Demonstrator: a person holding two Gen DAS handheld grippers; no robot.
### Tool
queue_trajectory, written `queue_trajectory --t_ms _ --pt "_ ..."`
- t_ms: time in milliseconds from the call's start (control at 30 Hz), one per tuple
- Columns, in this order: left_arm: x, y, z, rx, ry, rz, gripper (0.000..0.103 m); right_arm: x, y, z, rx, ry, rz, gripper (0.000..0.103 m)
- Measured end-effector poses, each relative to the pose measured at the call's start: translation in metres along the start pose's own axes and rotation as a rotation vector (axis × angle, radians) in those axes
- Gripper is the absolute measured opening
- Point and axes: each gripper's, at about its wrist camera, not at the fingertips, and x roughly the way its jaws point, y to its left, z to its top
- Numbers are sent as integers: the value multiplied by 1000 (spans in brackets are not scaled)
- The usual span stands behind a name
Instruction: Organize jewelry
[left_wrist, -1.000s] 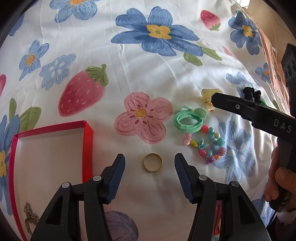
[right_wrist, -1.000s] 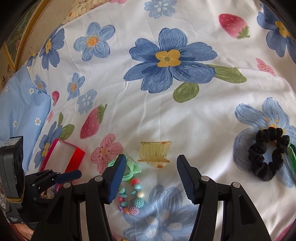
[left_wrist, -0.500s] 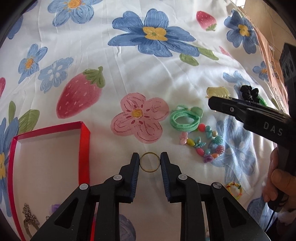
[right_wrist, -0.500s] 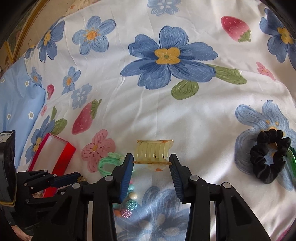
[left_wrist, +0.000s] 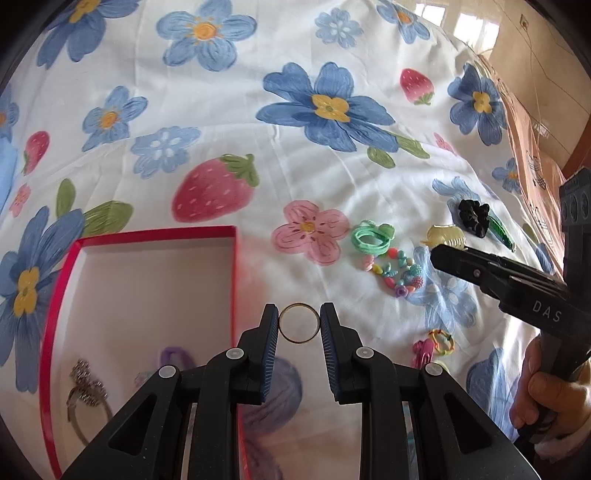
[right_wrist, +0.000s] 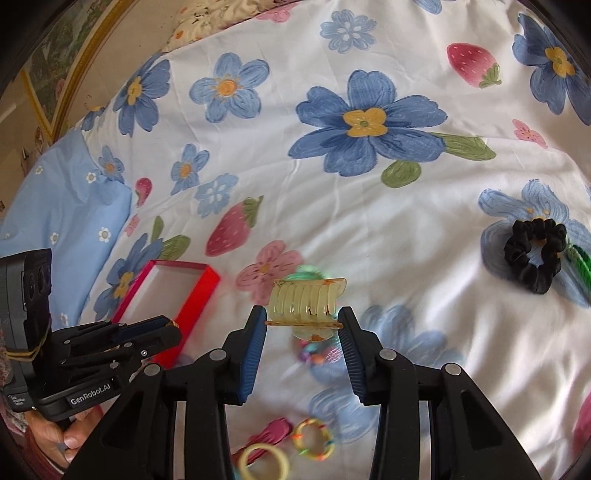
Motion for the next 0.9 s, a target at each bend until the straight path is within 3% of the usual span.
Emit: queue_trajectory --t_ms 367,900 --pt "-57 39 -36 -85 -41 30 22 -4 54 -21 -60 17 73 41" --pt "-96 86 -67 -179 -59 82 22 9 123 -45 -147 68 158 40"
